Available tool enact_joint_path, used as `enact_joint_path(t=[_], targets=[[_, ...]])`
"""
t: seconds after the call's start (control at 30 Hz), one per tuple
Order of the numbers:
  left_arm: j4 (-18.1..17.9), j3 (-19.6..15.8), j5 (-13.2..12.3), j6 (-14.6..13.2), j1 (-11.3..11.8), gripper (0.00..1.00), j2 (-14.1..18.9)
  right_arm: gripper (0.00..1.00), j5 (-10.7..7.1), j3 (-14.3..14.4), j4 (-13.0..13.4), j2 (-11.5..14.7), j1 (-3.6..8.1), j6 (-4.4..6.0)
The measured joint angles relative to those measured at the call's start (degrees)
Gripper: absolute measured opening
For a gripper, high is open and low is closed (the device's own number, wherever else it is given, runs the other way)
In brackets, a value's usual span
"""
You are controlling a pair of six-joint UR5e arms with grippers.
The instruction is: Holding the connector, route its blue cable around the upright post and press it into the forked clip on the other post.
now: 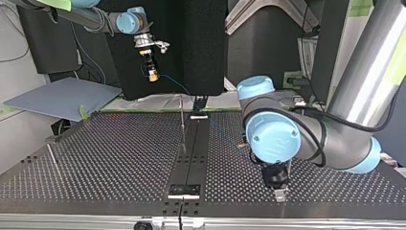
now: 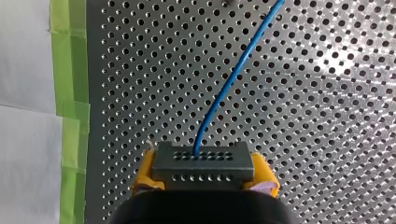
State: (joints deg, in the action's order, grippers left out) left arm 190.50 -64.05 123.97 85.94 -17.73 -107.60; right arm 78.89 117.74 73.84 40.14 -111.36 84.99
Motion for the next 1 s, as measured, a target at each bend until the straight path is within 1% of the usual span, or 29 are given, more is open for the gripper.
enact_joint_path(t=[0.2,0.5,0.63,0.77,1.0], targets=[[0.32,0.01,-0.4,0.08,0.2,1.0,-1.81,0.0,-0.01,0.0,-0.06,0.0,0.01,-0.06],[-0.18,0.08,-0.7,0.27,1.26,1.0,-2.25,0.0,-0.02,0.0,-0.08,0.0,-0.09,-0.07],[0.52,0.98,-0.93,0.48,1.64,1.0,-3.21,0.0,0.0,0.0,-0.08,0.0,-0.16,-0.07],[2.07,1.52,-0.86,0.81,1.13,1.0,-4.6,0.0,-0.02,0.0,-0.09,0.0,-0.17,-0.07],[3.33,1.27,-0.66,0.98,-0.15,1.0,-5.13,0.0,-0.02,0.0,-0.12,0.01,-0.21,-0.1]])
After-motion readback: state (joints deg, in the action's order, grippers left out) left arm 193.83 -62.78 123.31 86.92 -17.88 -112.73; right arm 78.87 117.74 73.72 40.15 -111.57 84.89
